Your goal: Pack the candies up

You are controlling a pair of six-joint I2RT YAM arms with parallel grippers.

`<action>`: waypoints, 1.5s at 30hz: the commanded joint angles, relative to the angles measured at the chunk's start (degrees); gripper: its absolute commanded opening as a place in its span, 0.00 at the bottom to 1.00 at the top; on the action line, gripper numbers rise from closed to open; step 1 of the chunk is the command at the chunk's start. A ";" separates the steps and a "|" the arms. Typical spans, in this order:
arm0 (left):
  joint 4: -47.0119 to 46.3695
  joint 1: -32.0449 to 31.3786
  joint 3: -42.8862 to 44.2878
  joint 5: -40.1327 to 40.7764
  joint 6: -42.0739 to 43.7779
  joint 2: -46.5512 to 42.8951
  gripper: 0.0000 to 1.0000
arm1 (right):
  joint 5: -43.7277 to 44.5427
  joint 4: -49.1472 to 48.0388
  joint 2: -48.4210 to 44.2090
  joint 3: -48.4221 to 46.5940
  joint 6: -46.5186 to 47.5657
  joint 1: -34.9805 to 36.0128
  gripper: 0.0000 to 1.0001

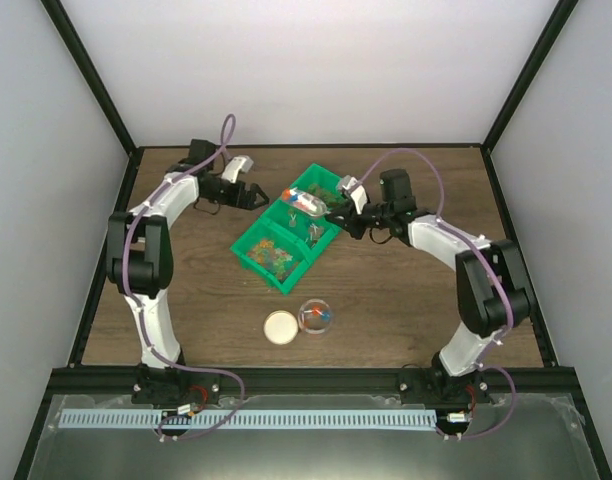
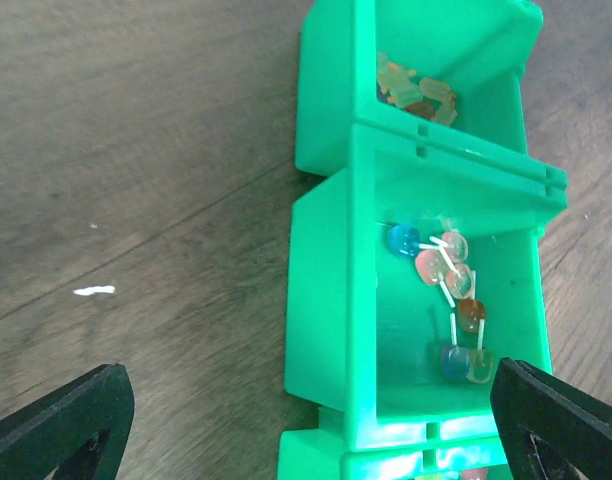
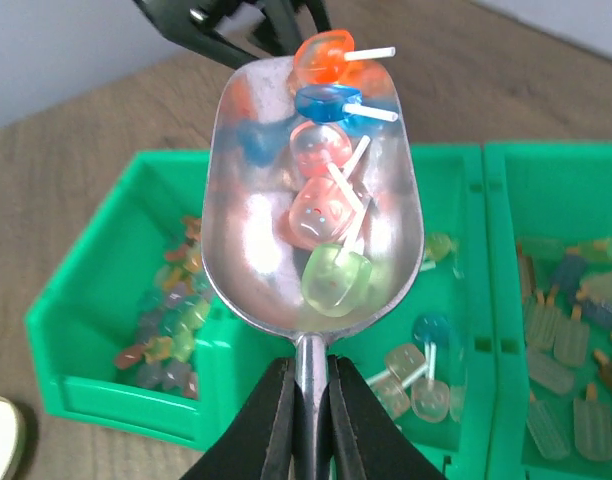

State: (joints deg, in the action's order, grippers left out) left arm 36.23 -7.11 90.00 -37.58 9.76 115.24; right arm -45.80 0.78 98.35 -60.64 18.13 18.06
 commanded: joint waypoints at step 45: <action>-3.71 2.33 -9.76 1.45 0.35 -10.23 1.00 | -1.48 63.41 -34.44 11.35 68.70 -11.34 0.01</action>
State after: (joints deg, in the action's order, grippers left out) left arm 33.89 -4.54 80.49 -35.73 10.46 106.52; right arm -49.21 59.75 64.84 -48.25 82.67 4.97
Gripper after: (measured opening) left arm 0.999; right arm 0.087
